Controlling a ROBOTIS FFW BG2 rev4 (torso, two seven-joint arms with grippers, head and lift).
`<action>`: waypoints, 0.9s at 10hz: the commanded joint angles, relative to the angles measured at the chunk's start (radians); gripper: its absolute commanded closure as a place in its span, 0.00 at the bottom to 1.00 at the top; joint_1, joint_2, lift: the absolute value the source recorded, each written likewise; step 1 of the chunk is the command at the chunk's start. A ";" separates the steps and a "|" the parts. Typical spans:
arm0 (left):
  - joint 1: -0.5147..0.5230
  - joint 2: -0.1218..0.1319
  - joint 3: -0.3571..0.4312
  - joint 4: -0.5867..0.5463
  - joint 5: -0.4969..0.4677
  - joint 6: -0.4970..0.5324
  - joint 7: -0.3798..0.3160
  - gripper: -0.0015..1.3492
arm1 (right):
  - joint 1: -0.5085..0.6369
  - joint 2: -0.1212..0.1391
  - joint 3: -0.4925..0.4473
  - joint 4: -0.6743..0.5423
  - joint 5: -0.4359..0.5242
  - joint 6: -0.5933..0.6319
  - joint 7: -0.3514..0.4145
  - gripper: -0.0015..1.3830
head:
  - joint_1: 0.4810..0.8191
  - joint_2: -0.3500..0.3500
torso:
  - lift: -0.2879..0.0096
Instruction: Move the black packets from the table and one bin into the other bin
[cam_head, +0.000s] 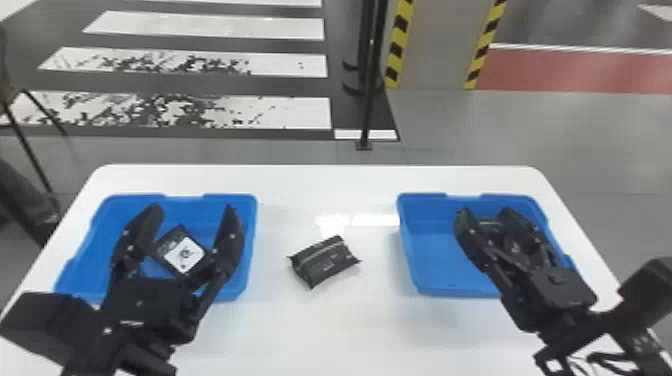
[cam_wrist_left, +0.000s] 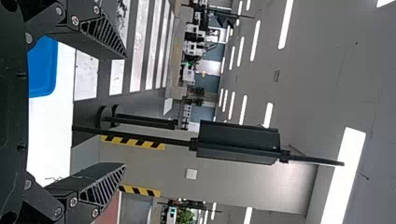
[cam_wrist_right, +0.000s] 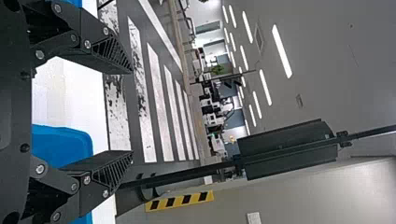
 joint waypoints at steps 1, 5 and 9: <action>-0.002 0.000 0.000 0.000 0.000 0.005 0.000 0.17 | 0.000 -0.001 0.000 0.002 0.000 0.000 0.000 0.33 | 0.63 0.41 | 0.60; -0.005 -0.005 0.008 0.002 -0.018 0.005 -0.003 0.17 | -0.002 -0.001 0.000 0.000 0.000 0.000 0.000 0.33 | 0.63 0.40 | 0.60; -0.005 -0.006 0.010 0.002 -0.020 0.020 -0.003 0.17 | -0.120 -0.027 0.076 0.071 -0.002 0.044 0.002 0.33 | 0.63 0.42 | 0.60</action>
